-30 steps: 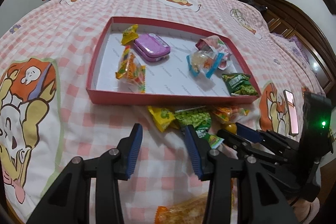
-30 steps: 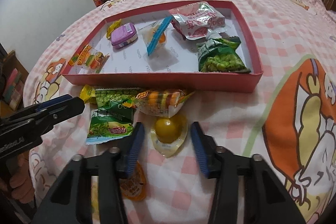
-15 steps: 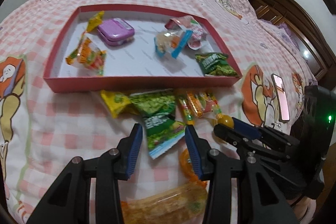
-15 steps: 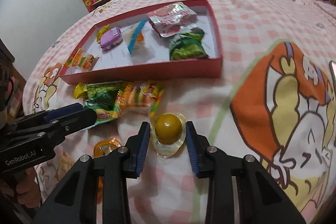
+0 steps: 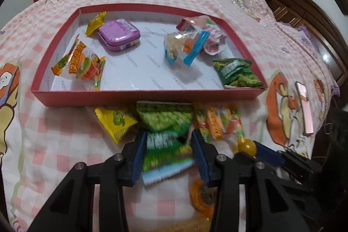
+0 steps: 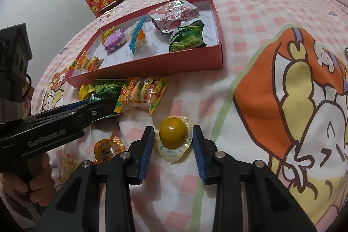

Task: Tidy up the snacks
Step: 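Grasp the green bag with the left gripper while the right gripper grasps the jelly cup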

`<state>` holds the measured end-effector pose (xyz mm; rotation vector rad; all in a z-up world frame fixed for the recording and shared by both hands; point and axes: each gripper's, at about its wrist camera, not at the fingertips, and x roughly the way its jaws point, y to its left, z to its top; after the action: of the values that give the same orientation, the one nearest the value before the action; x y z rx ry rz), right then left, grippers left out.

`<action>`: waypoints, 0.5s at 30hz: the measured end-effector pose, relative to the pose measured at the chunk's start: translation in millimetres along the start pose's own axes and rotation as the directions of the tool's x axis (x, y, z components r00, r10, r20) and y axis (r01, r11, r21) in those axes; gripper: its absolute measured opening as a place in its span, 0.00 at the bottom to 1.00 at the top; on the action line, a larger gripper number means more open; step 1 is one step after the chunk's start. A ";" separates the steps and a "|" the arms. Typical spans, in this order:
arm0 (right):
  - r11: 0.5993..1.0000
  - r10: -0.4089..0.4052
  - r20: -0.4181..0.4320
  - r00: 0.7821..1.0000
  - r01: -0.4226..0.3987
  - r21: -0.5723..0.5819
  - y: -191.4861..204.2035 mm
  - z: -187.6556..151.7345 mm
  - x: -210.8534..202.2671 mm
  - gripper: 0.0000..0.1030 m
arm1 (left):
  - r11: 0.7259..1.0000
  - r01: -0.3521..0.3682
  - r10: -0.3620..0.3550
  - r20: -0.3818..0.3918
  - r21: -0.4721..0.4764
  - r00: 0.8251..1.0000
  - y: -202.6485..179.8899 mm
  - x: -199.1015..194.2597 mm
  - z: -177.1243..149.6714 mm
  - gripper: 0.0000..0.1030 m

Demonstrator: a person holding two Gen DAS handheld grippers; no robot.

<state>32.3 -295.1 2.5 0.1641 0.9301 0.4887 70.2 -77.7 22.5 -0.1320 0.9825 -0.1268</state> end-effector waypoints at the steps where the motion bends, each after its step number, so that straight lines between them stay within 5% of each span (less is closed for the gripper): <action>1: 1.000 0.000 0.000 1.000 0.000 0.000 0.0 -0.2 0.3 0.35 | 1.000 -0.001 0.001 0.001 -0.003 1.000 0.2 2.3 0.1 0.42; 15: 1.000 -0.008 0.001 1.000 0.008 -0.002 0.6 -0.6 0.1 0.35 | 0.999 0.012 -0.013 0.012 0.034 1.000 -1.2 -9.8 -9.4 0.36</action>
<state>31.7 -294.6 2.3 0.1587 0.9292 0.4821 56.9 -77.7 25.6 -0.1078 0.9671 -0.1540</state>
